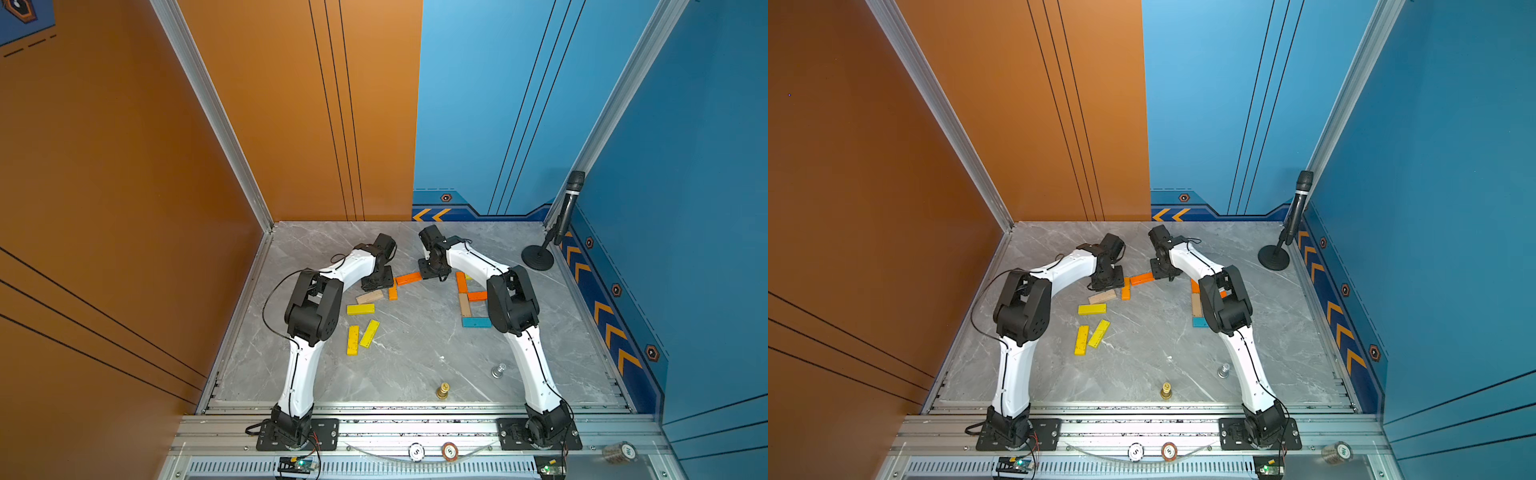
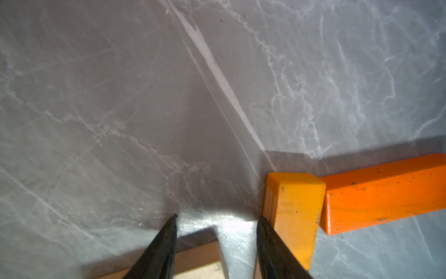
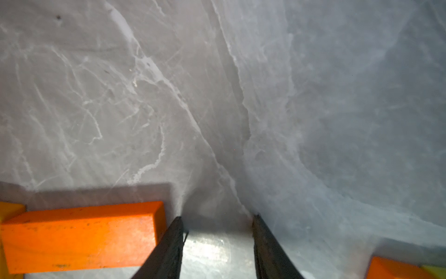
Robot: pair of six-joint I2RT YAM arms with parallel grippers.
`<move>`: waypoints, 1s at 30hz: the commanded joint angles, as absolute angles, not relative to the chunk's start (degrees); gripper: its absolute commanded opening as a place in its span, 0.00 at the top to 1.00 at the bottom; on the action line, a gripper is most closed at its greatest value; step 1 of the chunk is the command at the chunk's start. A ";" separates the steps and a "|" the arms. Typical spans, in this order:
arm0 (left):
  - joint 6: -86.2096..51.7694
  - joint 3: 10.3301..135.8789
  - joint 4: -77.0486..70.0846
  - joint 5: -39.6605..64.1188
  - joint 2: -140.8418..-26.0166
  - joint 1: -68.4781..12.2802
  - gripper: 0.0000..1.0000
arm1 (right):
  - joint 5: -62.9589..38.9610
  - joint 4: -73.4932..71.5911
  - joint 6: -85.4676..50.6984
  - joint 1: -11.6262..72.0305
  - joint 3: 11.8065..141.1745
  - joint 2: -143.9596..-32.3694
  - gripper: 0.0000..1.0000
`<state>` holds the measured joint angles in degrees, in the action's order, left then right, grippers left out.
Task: Assemble the number 6 with building blocks
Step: Adjust the building block at the center of the board.
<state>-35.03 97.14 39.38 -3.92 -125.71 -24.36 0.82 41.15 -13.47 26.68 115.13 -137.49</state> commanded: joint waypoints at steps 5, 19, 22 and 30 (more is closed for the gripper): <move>-34.43 96.84 38.61 -2.38 -126.73 -23.82 0.46 | -2.71 43.63 -13.49 27.38 114.99 -138.00 0.53; -29.06 101.10 37.58 0.36 -129.70 -22.68 0.45 | -3.65 43.13 -14.59 28.45 110.67 -134.98 0.53; -27.76 102.17 37.63 0.89 -130.33 -22.51 0.45 | -3.36 43.15 -15.07 28.47 110.31 -134.74 0.53; -26.05 104.75 37.70 2.64 -132.16 -22.29 0.45 | -3.19 43.31 -17.53 28.92 109.47 -134.09 0.53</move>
<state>-27.57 103.31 37.95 -1.04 -129.86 -22.02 -1.30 40.97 -15.51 27.59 111.42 -135.20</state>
